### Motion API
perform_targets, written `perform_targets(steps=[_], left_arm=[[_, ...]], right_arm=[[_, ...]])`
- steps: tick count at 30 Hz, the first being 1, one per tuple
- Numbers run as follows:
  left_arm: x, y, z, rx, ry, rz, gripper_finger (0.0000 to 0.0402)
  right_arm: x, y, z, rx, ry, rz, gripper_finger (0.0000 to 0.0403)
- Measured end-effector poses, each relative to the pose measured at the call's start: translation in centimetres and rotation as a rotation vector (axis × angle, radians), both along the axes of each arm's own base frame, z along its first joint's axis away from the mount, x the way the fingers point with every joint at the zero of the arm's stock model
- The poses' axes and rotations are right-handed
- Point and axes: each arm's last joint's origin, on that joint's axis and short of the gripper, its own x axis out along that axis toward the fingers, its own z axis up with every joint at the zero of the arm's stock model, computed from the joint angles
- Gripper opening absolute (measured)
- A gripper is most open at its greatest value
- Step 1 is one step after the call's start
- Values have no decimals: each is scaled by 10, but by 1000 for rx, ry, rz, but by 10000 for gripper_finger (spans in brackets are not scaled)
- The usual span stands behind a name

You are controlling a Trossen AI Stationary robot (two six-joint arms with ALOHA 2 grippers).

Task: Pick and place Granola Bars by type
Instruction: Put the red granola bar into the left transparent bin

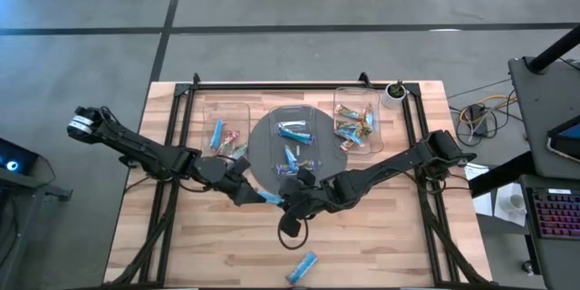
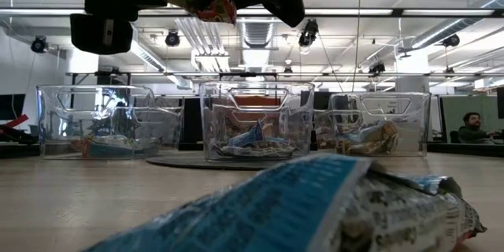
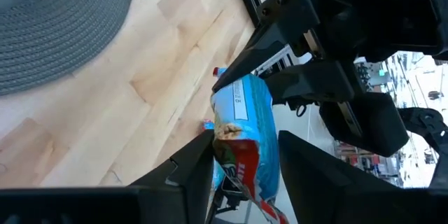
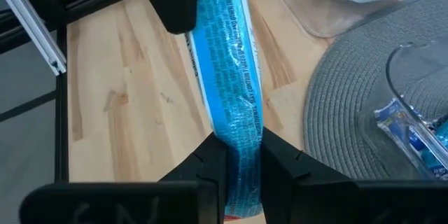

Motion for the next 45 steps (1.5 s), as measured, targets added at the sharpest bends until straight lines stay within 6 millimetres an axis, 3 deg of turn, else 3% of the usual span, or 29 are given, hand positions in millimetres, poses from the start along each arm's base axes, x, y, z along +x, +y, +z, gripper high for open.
perform_targets(steps=[9,21,27,32,35,38,45], left_arm=[[0,0,-1,4,2,-11,83],[-11,8,-6,75,102,6,61],[-45,24,12,214,158,136,61],[-95,52,33,529,373,487,61],[-112,62,40,657,436,645,61],[-113,65,35,717,503,661,61],[-98,72,-7,847,738,644,71]], right_arm=[[2,1,2,29,-27,-11,56],[3,1,3,36,-44,-7,163],[2,2,4,38,-47,-5,192],[2,1,5,38,-50,-6,196],[2,0,5,32,-50,-8,195],[4,-3,6,32,-51,-16,194],[6,-11,6,30,-52,-38,194]])
